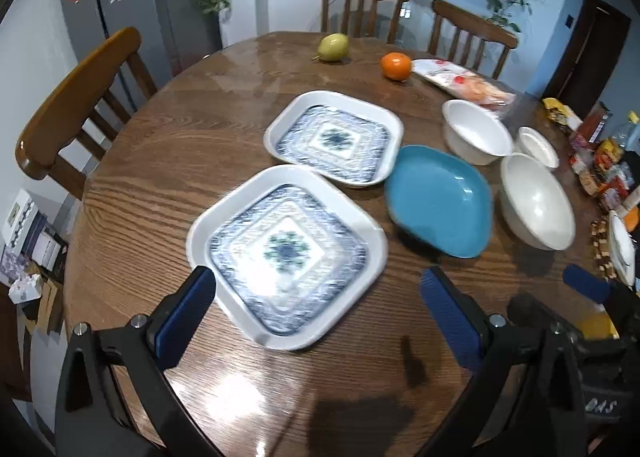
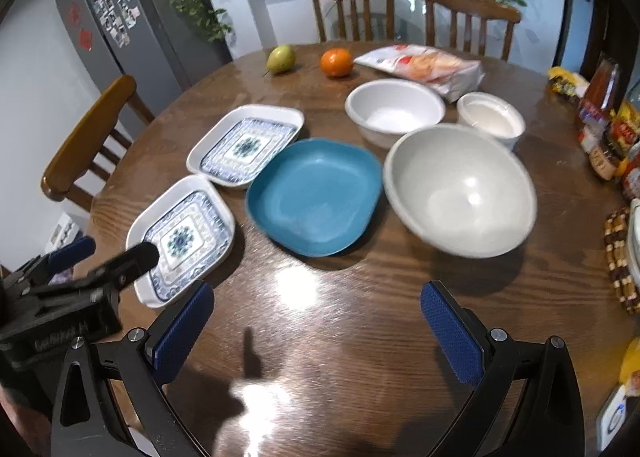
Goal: Organize plates and bowls
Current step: 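Move the left tool to the nearer blue-patterned plate and grip its rim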
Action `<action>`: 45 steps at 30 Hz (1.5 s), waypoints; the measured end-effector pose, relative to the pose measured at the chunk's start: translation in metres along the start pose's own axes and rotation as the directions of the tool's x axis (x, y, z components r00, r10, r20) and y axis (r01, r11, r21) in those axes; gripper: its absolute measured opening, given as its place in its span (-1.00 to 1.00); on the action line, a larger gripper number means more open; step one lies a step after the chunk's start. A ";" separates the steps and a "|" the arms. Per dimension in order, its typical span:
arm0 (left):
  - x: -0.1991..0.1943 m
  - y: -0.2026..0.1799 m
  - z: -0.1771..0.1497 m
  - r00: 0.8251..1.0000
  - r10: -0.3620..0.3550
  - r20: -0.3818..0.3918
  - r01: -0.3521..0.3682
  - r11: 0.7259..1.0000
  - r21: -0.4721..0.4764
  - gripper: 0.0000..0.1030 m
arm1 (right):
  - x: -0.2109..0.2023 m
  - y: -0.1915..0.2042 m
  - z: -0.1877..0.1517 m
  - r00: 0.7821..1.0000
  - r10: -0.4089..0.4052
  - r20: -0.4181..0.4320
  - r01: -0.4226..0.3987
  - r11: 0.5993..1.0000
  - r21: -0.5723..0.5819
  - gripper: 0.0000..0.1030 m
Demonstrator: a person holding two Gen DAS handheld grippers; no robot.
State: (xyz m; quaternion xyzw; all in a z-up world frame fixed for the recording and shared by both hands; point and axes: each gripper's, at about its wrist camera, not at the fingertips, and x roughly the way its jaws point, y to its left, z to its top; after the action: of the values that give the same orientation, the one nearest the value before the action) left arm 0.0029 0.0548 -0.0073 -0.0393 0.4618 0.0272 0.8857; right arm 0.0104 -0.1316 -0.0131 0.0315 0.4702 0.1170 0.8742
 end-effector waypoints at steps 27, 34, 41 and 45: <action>0.090 0.097 0.035 0.981 -0.131 -0.141 0.155 0.973 0.171 0.12 | 0.093 0.063 -0.003 0.976 0.134 -0.174 -0.110 0.984 0.141 0.66; 0.103 0.090 0.035 0.972 -0.154 -0.180 0.193 0.954 0.229 -0.26 | 0.101 0.072 0.002 0.975 0.147 -0.167 -0.128 0.984 0.123 -0.28; 0.099 0.091 0.030 0.965 -0.141 -0.221 0.187 0.961 0.206 -0.47 | 0.105 0.075 0.008 0.982 0.102 -0.159 -0.092 0.993 0.070 -0.61; 0.080 0.089 0.010 0.961 -0.151 -0.232 0.193 0.966 0.171 -0.49 | 0.100 0.066 0.012 0.978 0.125 -0.165 -0.114 0.991 0.072 -0.69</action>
State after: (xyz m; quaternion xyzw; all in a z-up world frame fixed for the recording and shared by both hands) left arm 0.0489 0.1451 -0.0712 0.0034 0.5510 -0.0993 0.8286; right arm 0.0613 -0.0430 -0.0770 0.0770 0.5432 0.1569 0.8212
